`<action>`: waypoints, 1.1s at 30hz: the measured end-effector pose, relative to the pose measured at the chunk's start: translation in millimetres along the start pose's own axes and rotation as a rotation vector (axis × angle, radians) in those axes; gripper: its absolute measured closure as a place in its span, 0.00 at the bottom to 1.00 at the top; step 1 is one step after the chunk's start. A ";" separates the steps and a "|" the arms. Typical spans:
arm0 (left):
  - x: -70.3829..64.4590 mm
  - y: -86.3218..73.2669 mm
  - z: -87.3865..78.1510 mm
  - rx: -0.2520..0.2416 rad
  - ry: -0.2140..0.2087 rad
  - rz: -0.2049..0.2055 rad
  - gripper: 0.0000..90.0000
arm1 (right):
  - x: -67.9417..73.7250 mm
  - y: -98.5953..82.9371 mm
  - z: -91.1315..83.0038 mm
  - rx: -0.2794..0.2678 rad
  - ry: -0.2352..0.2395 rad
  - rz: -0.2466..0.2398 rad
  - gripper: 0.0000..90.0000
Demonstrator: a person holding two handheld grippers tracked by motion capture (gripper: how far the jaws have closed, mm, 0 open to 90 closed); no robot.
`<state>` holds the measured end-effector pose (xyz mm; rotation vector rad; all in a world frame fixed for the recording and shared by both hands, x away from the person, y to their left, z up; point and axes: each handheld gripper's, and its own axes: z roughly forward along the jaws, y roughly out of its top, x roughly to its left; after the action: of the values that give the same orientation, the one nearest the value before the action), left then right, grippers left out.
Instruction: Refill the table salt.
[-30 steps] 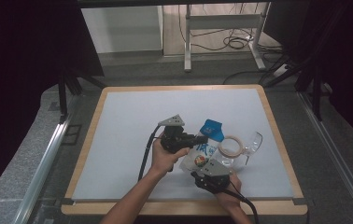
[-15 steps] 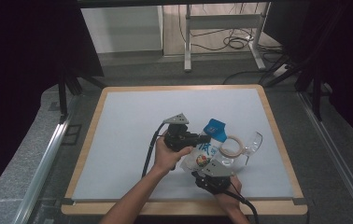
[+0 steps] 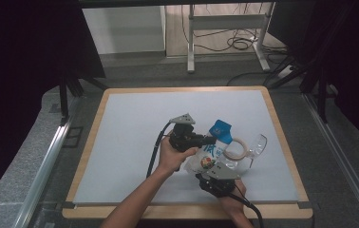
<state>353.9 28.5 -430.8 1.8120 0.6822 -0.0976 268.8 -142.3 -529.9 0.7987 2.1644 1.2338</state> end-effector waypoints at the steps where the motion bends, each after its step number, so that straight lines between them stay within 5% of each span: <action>1: 0.2 0.6 0.3 0.002 0.000 0.000 1.00 | -0.2 0.1 -0.1 -0.002 0.001 0.001 0.57; 33: 0.5 23.2 14.1 0.152 0.021 0.060 1.00 | -0.2 3.9 -0.4 -0.024 0.000 0.033 0.58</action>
<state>369.5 11.6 -416.4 1.9807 0.6488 -0.0925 269.6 -141.0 -526.2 0.8274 2.1398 1.2738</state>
